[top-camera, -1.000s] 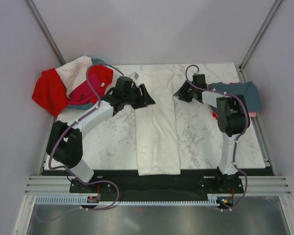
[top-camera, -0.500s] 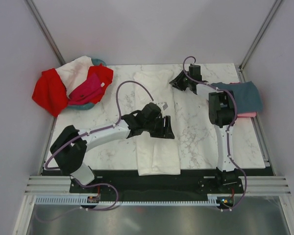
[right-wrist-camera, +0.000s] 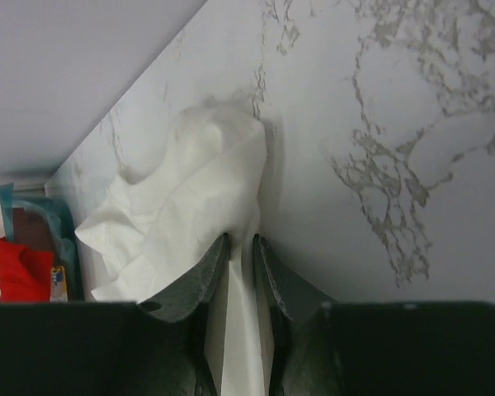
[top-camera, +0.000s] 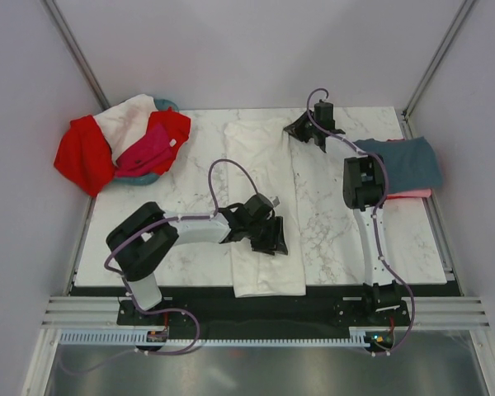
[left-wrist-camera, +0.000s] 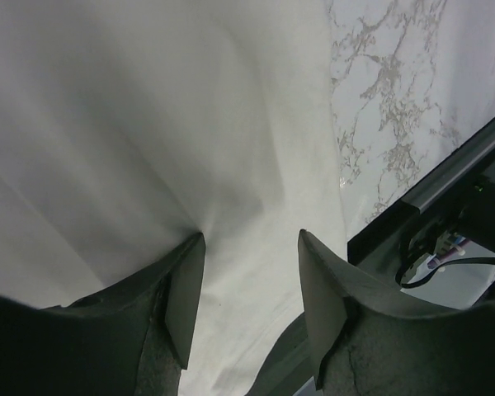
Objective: Fold and stack the t-shirts
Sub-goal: Fold the tshirt
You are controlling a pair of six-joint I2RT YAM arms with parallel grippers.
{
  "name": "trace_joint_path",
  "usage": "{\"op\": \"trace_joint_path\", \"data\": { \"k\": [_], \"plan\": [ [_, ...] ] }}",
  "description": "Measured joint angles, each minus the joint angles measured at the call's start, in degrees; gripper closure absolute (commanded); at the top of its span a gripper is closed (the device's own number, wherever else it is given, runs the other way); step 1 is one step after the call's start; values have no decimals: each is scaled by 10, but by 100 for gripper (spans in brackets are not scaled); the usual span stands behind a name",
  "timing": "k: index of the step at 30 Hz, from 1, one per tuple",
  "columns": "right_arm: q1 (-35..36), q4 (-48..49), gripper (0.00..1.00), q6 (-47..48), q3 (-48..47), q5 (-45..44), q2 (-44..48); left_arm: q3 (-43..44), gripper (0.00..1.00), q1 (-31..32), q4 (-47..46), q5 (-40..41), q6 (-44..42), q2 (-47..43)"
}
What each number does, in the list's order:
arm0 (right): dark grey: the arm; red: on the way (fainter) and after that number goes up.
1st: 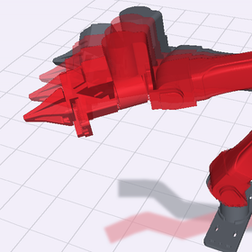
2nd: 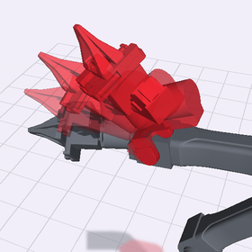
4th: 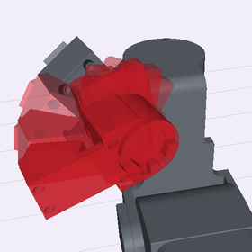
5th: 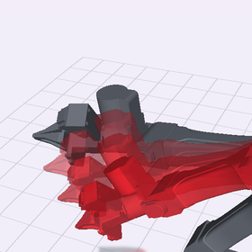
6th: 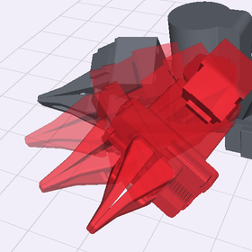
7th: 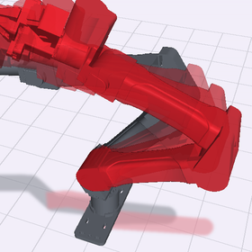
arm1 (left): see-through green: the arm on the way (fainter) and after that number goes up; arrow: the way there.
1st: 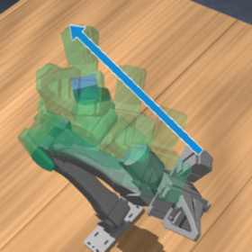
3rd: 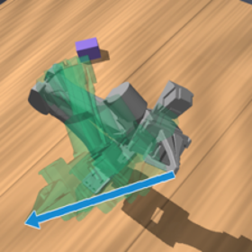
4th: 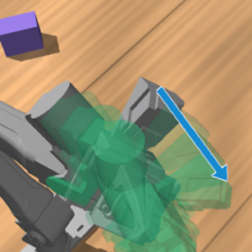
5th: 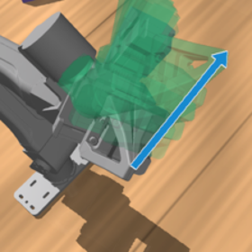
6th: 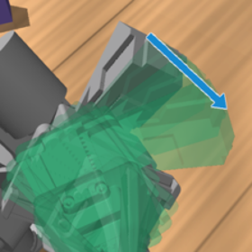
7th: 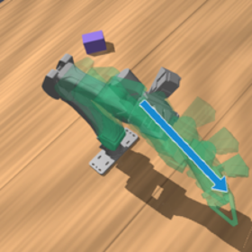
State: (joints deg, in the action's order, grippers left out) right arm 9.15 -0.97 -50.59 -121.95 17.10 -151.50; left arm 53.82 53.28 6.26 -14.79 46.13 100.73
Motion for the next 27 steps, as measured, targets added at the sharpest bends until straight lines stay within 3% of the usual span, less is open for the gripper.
{"op": "trace_joint_path", "data": {
  "k": [5, 9, 15, 18, 20, 22, 27],
  "plan": [
    [0, -6, 84, -22, -67, -14, -45, -31, 43, 0, -52, -23, 12, -6],
    [0, -1, 100, -49, -103, -14, -72, -71, 43, 0, -98, -27, 25, -24],
    [-1, 9, 100, -80, -107, -14, -79, -92, 43, 0, -120, -34, 27, -35],
    [-3, 20, 100, -92, -100, -14, -79, -92, 37, 0, -120, -37, 26, -37],
    [-7, 26, 100, -96, -97, -13, -79, -91, 23, 1, -117, -39, 24, -41],
    [-12, 29, 91, -98, -96, -12, -79, -77, 19, 1, -95, -42, 18, -47],
    [-38, 44, 88, -96, -76, -26, -68, -28, 17, -13, -17, -57, -3, -73]
  ]
}}
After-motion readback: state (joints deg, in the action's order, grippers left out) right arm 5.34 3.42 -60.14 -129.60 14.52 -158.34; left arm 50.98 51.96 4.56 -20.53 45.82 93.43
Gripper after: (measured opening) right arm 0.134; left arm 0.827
